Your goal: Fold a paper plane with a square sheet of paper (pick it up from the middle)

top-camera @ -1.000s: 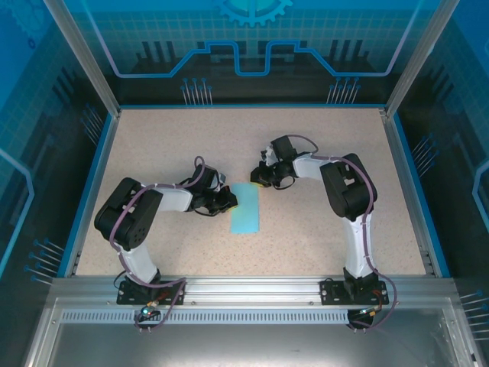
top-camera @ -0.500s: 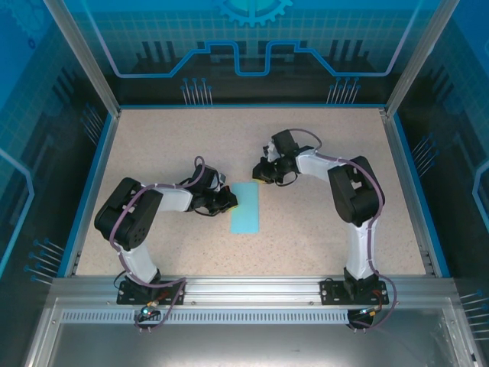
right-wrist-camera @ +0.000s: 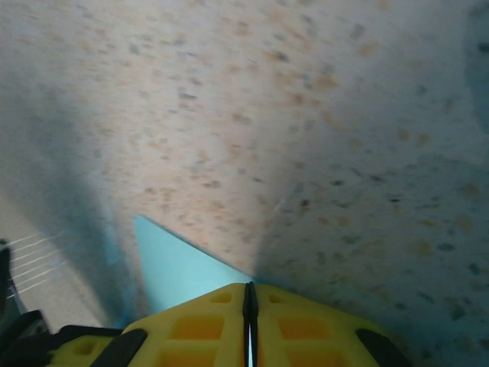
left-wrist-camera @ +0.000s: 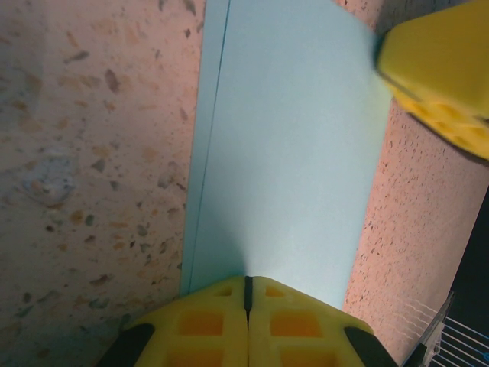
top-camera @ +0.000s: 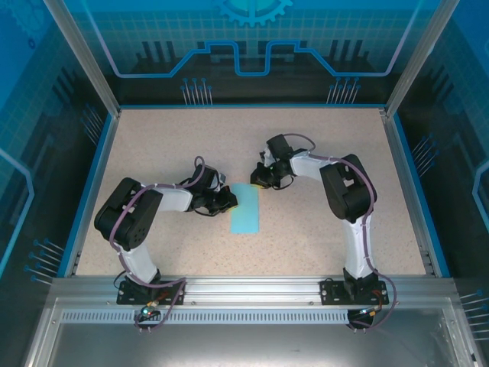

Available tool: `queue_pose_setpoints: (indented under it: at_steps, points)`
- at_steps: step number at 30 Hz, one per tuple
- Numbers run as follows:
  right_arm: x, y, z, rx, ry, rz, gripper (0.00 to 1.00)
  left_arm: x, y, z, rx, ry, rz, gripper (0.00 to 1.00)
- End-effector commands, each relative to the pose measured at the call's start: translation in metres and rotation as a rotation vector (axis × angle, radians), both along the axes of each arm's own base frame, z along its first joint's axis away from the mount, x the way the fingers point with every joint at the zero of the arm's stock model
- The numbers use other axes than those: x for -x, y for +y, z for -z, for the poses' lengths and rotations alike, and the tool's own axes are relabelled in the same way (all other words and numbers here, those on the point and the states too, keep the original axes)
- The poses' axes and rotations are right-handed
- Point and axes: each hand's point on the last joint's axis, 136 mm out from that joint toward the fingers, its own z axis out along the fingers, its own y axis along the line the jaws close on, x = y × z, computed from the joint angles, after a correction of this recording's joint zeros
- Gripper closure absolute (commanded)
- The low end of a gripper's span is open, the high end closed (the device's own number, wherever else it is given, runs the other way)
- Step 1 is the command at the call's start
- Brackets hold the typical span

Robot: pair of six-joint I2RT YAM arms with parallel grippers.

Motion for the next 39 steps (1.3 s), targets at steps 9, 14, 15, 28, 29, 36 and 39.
queue_pose_setpoints:
  at_steps: [9,14,15,28,29,36,39]
  points:
    - [0.003,0.006,-0.041,-0.077,-0.056,-0.018,0.89,0.028,0.020,0.030,-0.118,0.112,-0.005,0.94]
    - [0.019,0.005,-0.053,-0.110,-0.059,-0.023,0.88,0.027,0.019,0.029,-0.116,0.108,-0.003,0.94]
    - [0.023,0.005,-0.049,-0.104,-0.052,-0.023,0.88,0.027,0.019,0.029,-0.116,0.110,-0.004,0.94]
    - [0.060,-0.002,0.010,0.007,0.067,-0.041,0.89,0.025,0.016,0.026,-0.104,0.107,-0.003,0.94]
    - [0.061,-0.004,0.008,0.010,0.064,-0.040,0.89,0.025,0.016,0.025,-0.103,0.106,-0.004,0.94]
    - [0.073,0.005,-0.036,-0.073,-0.012,-0.081,0.88,0.023,0.016,0.022,-0.103,0.101,-0.004,0.94]
    - [0.087,0.008,-0.038,-0.094,-0.011,-0.091,0.87,0.023,0.016,0.020,-0.102,0.098,-0.003,0.94]
